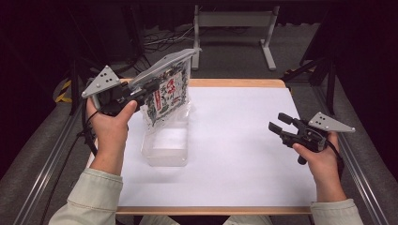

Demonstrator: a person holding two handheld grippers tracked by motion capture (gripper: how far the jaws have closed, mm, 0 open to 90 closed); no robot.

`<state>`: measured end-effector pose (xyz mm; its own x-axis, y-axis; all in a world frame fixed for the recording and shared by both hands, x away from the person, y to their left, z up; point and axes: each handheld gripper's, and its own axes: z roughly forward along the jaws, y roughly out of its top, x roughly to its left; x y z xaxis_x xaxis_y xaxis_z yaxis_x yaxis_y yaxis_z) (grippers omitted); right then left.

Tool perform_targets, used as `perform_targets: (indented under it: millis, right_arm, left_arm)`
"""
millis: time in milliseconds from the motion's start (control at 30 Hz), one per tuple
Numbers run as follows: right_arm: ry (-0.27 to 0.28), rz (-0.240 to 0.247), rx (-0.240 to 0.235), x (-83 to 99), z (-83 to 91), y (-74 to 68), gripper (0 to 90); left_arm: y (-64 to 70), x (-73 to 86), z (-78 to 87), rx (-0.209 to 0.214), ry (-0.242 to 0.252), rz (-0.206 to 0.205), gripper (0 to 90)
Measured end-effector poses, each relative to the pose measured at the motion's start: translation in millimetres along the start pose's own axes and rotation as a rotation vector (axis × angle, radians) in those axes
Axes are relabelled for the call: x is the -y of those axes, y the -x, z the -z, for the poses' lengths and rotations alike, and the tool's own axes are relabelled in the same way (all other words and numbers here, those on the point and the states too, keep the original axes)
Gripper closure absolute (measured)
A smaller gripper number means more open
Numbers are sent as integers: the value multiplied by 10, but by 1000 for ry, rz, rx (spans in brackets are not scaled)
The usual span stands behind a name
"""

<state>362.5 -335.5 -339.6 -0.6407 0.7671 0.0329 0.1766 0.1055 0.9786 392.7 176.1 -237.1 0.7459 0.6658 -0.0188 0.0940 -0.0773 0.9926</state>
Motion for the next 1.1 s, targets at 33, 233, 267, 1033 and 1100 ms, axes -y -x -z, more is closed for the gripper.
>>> perform_targets:
  millis: [33,233,267,1033,1100]
  right_arm:
    - [0,-1,0,1,0,0,442]
    - [2,-12,-9,7,-6,-5,442]
    - [2,-15,-10,9,-9,-5,442]
    - [-5,-39,-24,46,-46,-1,443]
    - [-6,-37,-25,50,-52,0,442]
  left_arm:
    - [-8,20,-4,1,0,5,742]
    - [-65,121,-20,-10,-6,29,741]
    - [-73,140,-26,-8,-6,32,742]
    - [-234,488,-76,-20,-48,89,741]
    - [-242,505,-88,-19,-54,82,741]
